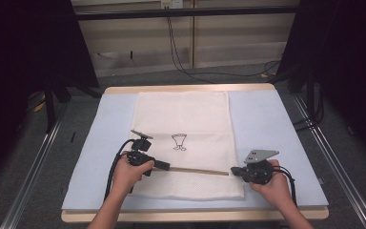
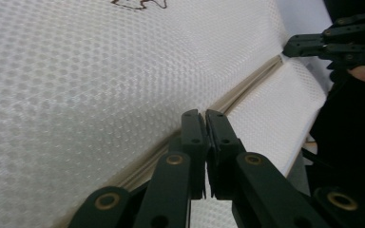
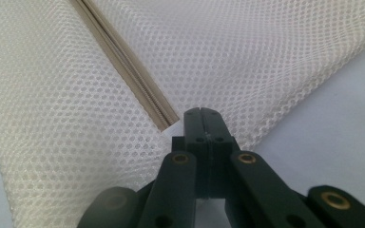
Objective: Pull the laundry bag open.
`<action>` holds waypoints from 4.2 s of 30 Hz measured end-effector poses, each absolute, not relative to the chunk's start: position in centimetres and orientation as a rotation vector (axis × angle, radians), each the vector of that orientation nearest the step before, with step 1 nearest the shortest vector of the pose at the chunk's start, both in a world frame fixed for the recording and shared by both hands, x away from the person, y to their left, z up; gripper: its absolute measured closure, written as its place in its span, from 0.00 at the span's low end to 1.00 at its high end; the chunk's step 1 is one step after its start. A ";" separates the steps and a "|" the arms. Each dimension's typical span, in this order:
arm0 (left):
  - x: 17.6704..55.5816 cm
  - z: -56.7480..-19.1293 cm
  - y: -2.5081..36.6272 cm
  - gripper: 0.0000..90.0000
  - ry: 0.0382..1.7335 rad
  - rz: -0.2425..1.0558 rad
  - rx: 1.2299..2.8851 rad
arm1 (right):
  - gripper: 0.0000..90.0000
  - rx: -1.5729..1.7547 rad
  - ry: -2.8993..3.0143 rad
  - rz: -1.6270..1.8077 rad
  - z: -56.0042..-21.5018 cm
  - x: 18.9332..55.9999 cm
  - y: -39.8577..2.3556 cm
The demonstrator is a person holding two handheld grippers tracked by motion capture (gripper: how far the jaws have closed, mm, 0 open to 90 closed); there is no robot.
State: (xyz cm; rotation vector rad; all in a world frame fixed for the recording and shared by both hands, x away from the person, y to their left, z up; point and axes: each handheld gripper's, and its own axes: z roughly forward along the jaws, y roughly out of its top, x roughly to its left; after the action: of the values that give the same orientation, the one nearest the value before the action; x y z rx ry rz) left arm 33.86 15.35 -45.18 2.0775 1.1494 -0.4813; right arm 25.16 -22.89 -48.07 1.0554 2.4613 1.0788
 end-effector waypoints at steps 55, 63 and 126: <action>33.8 -45.2 18.3 0.97 1.190 -0.485 2.007 | 1.00 1.061 2.461 1.083 -48.1 25.2 -22.9; 33.7 -45.2 19.1 0.97 1.201 -0.480 1.989 | 1.00 1.060 2.460 1.087 -48.1 25.2 -23.0; 33.3 -45.6 29.3 0.97 1.415 -0.444 1.844 | 1.00 1.042 2.467 1.080 -48.1 25.2 -22.8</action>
State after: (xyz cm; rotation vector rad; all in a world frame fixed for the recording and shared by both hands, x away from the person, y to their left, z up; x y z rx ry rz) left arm 33.27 29.27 -45.63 1.8445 1.4153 -0.4444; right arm 25.22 -22.82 -48.05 1.0424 2.4666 1.0801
